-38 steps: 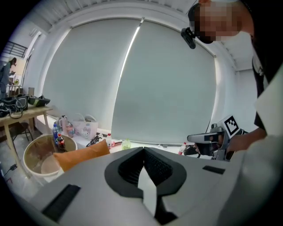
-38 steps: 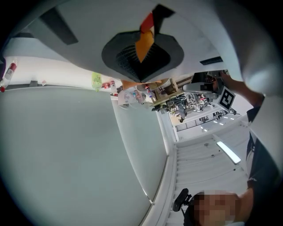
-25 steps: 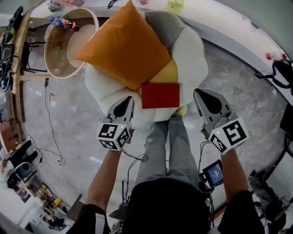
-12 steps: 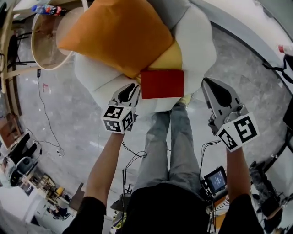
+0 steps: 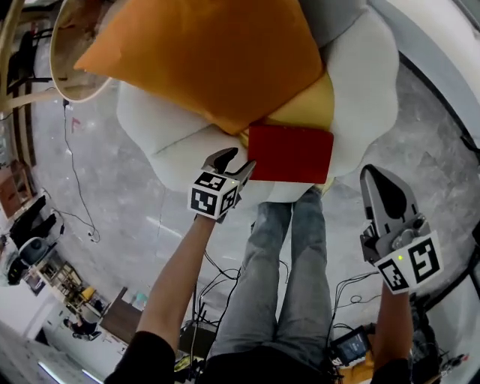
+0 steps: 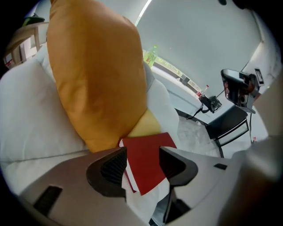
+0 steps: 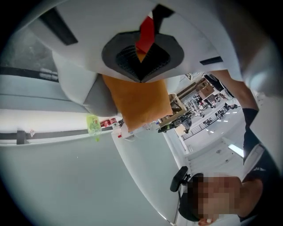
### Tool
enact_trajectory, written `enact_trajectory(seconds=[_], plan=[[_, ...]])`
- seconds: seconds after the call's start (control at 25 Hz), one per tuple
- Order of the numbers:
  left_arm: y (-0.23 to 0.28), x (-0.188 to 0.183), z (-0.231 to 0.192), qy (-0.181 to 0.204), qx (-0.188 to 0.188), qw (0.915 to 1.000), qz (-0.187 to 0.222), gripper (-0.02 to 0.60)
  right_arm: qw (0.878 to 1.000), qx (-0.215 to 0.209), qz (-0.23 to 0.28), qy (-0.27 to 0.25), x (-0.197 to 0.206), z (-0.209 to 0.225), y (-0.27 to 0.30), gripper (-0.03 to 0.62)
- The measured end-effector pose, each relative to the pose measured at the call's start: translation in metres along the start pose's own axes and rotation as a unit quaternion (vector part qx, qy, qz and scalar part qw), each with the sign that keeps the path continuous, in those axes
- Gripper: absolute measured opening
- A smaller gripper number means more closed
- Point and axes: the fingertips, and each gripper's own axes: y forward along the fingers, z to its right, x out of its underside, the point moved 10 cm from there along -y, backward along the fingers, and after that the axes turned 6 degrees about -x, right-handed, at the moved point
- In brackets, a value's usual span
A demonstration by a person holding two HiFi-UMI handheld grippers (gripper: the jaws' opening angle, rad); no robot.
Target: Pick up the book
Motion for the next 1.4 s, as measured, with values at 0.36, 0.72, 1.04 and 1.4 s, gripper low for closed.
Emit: enact_trajectory(seconds=[0.36,0.72,1.04,1.4], plan=[[0.081,0.032,-0.023,-0.024,0.048,0.9974,-0.047,0.318,0.998,-0.025,-0.056,0.014,0.060,0.022,0.035,0.012],[0.126,0.027,-0.033,-0.050,0.065,0.9925,-0.092,0.396,0.997,-0.022,-0.075,0.015,0.071,0.036,0.055,0.012],[0.149,0.025,-0.036,-0.052,0.093,0.9873,-0.117,0.448,0.997,-0.026,-0.077,0.018,0.074,0.046,0.058,0.012],[0.148,0.024,-0.036,-0.072,0.124,0.9836,-0.109,0.403,0.996,-0.037,-0.080,0.014,0.080,0.044,0.054,0.012]])
